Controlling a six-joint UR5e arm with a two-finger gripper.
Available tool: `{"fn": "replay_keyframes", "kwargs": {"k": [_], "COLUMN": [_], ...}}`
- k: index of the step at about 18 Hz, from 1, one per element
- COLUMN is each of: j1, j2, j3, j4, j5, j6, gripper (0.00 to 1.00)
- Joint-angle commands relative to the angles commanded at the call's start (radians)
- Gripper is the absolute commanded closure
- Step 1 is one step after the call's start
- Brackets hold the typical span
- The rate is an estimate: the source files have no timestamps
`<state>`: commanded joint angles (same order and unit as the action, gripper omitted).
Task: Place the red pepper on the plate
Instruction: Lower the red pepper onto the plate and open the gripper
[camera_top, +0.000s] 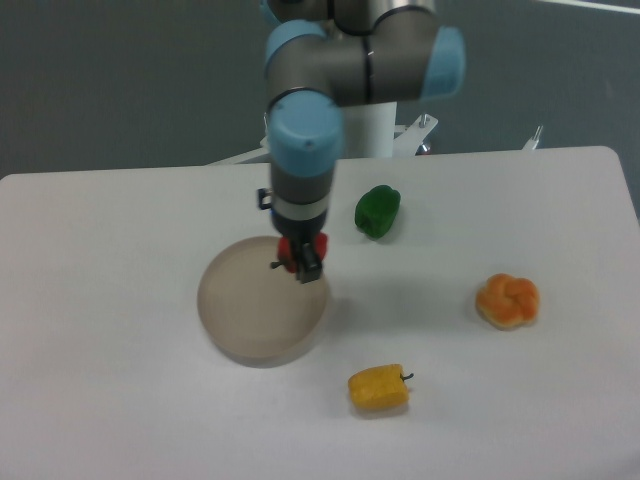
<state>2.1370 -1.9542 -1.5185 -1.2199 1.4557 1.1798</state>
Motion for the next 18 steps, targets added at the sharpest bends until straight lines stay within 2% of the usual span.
{"fn": "replay_keyframes", "kwargs": {"k": [5,7,8,11,12,13,15,18], "j1": [-0.017,-0.017,-0.017,-0.017,-0.015,-0.012,-0.005,0.067], "j2": [-0.074,-0.116,-0.133,-0.141,-0.140,-0.132,-0.108,-0.045], "j3": [-0.009,-0.009,-0.008,-0.009,-0.006,-0.003,-0.002,0.011], "j4": [0.058,0.129,0.137,0.137,0.138,0.138,0.132,0.111], "j5": [0.008,0.009,0.009,0.009,0.008,0.008,0.011,0.008], "j6": [-0.003,-0.002,-0.002,0.001,0.010,0.006,0.006,0.018], "gripper": [0.73,0.69,0.64,0.41,0.11,0.00,0.00,0.00]}}
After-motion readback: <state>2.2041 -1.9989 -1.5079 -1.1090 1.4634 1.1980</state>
